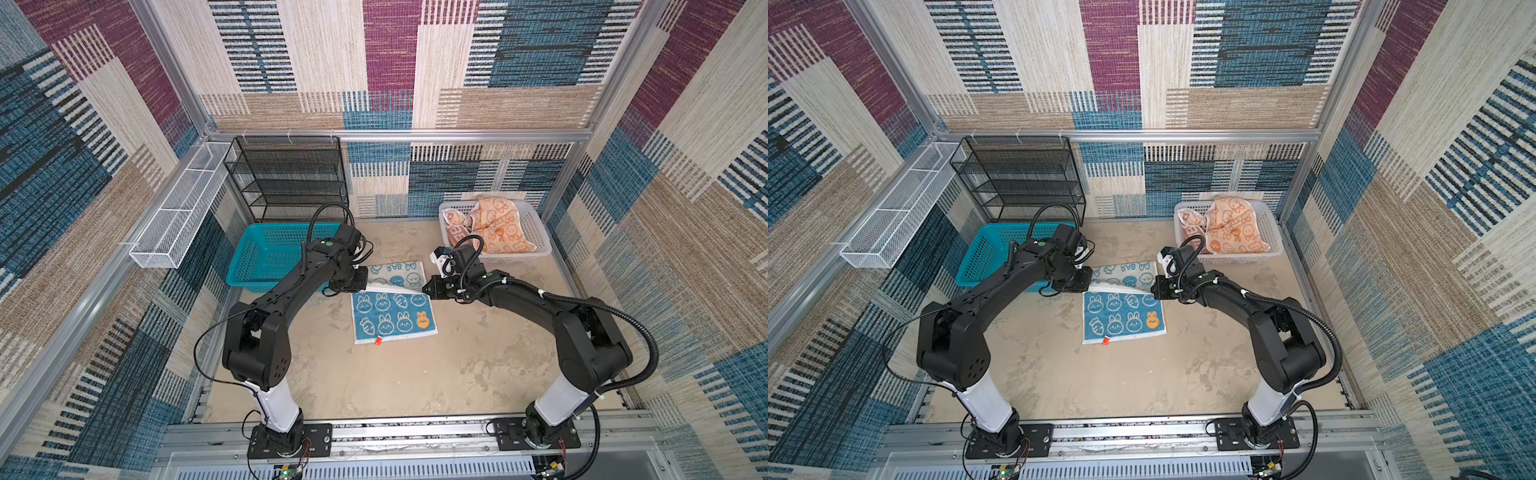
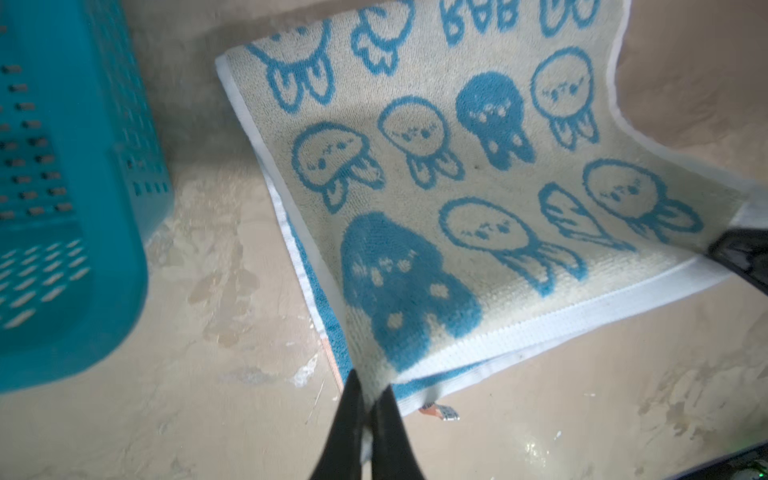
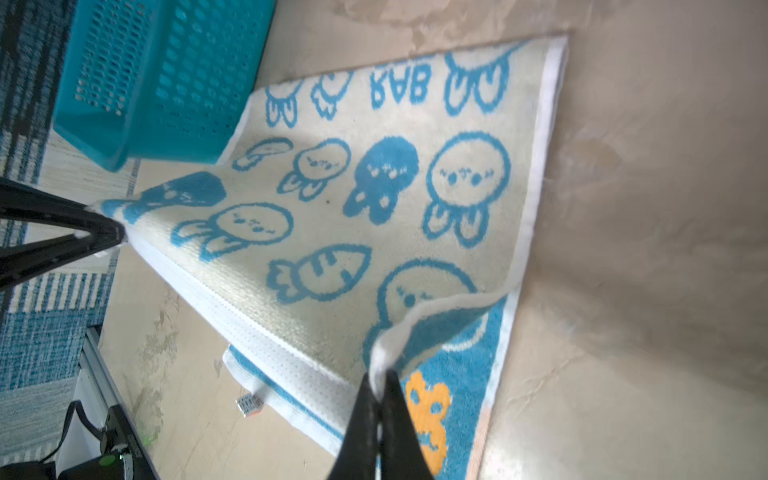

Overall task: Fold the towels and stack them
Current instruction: 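Hold the far towel edge with both grippers and fold it toward the robot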

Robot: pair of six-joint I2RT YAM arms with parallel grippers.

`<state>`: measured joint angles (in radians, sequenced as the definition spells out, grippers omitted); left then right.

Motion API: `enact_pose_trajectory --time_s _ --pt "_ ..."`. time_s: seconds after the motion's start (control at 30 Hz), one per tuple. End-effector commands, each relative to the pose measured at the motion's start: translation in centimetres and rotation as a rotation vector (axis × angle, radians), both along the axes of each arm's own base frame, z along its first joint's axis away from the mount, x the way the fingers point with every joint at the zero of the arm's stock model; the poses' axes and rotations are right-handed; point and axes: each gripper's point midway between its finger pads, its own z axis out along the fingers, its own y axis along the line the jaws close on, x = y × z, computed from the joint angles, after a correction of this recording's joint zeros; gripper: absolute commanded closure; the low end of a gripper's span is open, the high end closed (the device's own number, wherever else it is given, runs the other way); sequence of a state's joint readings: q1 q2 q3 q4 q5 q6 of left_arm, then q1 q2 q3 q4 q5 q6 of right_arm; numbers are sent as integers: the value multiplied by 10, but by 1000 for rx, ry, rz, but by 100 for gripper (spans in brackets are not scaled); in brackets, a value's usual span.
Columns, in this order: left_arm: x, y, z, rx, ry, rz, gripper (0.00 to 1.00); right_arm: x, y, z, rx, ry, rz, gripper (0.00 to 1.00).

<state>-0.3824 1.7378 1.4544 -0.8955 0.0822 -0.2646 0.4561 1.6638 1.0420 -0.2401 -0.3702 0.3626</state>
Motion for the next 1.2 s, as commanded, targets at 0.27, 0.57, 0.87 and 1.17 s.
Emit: enact_pose_trajectory --time_s 0.27,0.57,0.87,1.17 --pt "-36 24 -9 139 7 59 100 -28 -19 -6 -57 -7 -78 100" --pt "-71 30 -41 191 91 76 100 -63 -10 -45 -45 80 -51 100" --pt "-77 31 -81 261 166 84 100 -63 -14 -77 -80 125 -70 100" --pt "-59 0 -102 264 186 37 100 -37 -63 -83 -125 115 -161 100"
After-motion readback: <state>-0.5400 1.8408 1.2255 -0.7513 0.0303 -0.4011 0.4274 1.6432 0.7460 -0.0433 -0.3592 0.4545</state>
